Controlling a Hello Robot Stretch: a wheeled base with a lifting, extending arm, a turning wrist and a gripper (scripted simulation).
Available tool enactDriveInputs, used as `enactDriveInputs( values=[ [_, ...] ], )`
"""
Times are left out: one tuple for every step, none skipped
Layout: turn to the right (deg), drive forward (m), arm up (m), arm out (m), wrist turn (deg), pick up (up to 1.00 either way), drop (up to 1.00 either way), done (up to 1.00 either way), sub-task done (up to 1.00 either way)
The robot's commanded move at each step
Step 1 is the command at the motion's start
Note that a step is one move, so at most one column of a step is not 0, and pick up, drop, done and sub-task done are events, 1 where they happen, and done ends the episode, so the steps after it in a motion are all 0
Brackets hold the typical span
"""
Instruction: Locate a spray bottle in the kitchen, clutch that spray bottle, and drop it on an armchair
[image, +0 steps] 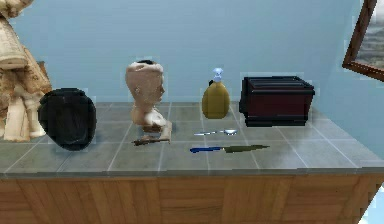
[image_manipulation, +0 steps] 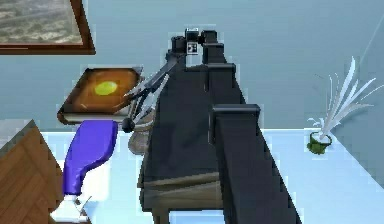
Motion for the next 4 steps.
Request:
enactDriveInputs(
  values=[
    [0.0, 0.00, 0.00, -0.46, 0.0, 0.00, 0.00, 0.00, 0.00],
    [-45.0, 0.00, 0.00, 0.00, 0.0, 0.00, 0.00, 0.00, 0.00],
    [-45.0, 0.00, 0.00, 0.00, 0.0, 0.00, 0.00, 0.00, 0.00],
    [-42.0, 0.00, 0.00, 0.00, 0.0, 0.00, 0.00, 0.00, 0.00]
  ],
)
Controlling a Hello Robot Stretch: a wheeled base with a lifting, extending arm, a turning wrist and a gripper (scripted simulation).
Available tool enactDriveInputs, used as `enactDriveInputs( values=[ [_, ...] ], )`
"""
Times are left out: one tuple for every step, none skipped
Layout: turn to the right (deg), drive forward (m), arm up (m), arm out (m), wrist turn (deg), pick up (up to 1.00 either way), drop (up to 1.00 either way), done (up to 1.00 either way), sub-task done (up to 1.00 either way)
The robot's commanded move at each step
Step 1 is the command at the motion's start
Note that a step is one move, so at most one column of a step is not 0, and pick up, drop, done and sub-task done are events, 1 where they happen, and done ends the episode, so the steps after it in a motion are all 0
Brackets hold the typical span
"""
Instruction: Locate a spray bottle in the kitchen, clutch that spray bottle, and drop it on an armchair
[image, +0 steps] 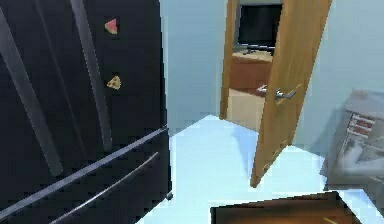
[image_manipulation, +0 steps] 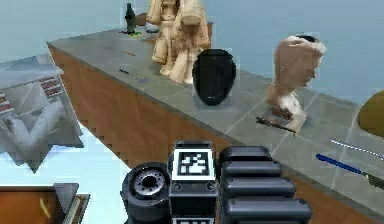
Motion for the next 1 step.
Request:
enactDriveInputs(
  values=[
    [0.0, 1.00, 0.00, 0.00, 0.0, 0.00, 0.00, 0.00, 0.00]
  ],
)
